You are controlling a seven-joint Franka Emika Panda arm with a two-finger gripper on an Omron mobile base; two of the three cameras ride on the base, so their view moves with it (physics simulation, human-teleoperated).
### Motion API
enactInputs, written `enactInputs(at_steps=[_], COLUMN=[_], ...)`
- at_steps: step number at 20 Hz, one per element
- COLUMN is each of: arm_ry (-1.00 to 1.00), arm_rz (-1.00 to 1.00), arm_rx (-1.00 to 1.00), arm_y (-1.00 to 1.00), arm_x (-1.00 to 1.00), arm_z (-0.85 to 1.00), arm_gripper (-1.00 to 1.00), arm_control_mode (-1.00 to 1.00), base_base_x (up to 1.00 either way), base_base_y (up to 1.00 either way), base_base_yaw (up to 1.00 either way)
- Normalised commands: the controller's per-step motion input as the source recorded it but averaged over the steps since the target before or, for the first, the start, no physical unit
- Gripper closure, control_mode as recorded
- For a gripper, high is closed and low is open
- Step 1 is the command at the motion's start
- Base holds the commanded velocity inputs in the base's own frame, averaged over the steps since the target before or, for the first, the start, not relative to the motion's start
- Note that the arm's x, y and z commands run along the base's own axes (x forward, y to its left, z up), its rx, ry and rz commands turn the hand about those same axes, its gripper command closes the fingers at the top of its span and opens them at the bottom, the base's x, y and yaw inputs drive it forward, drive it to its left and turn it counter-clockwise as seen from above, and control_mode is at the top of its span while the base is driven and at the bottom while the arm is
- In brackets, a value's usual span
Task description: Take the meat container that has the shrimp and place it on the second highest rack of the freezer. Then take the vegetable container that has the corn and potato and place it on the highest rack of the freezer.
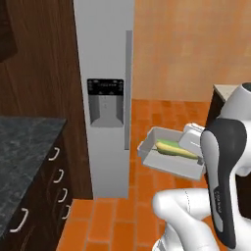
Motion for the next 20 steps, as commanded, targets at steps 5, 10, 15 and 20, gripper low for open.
enactInputs(at_steps=[5,10,15,20], arm_ry=[0.0,0.0,0.0,0.0], arm_rz=[0.0,0.0,0.0,0.0], arm_rx=[0.0,0.0,0.0,0.0], arm_y=[0.0,0.0,0.0,0.0], arm_x=[0.0,0.0,0.0,0.0], arm_z=[0.0,0.0,0.0,0.0], arm_gripper=[1.0,1.0,1.0,1.0], arm_control_mode=[1.0,1.0,1.0,1.0], base_base_x=[1.0,1.0,1.0,1.0], base_base_y=[-0.59,-0.62,-0.58,-0.49], base_base_yaw=[-0.35,-0.27,-0.11,-0.01])
